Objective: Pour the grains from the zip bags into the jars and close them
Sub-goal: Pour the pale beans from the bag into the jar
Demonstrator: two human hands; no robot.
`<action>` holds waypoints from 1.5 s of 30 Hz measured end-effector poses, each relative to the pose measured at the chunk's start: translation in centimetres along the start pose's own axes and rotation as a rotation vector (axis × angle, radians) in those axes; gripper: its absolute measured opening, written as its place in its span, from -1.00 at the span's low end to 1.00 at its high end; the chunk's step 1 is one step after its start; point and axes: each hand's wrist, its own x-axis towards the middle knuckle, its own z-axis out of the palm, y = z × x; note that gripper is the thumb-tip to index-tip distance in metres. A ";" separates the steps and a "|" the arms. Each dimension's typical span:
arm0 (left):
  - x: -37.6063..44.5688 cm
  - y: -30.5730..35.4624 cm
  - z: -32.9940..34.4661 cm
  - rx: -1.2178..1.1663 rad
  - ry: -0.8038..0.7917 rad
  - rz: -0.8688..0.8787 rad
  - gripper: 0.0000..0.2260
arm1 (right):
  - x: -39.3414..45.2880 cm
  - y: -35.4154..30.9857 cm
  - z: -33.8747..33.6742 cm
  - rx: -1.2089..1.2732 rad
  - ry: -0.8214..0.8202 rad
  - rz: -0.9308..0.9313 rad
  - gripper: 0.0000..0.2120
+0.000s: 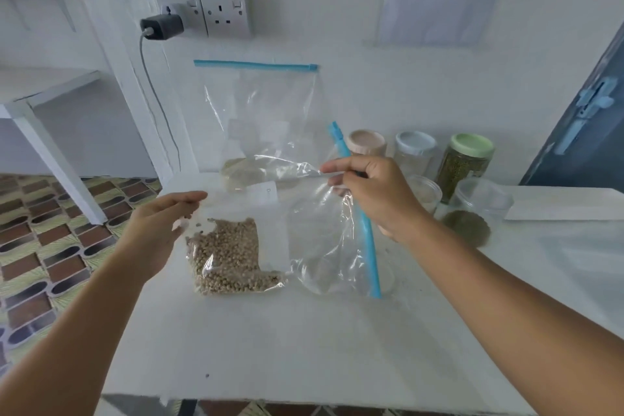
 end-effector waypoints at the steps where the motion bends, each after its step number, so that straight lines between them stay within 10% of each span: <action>1: -0.4 0.0 0.1 0.010 -0.010 0.006 -0.67 | -0.3 0.2 -0.3 0.004 -0.003 -0.001 -0.53; 22: 0.9 -0.1 -1.1 0.344 -0.463 0.002 -0.62 | -3.1 3.8 -1.3 -0.021 0.180 0.072 -0.62; 45: 1.5 1.3 -1.1 0.098 -0.225 0.202 -0.76 | -2.9 4.8 -1.0 -0.038 0.291 0.093 -0.61</action>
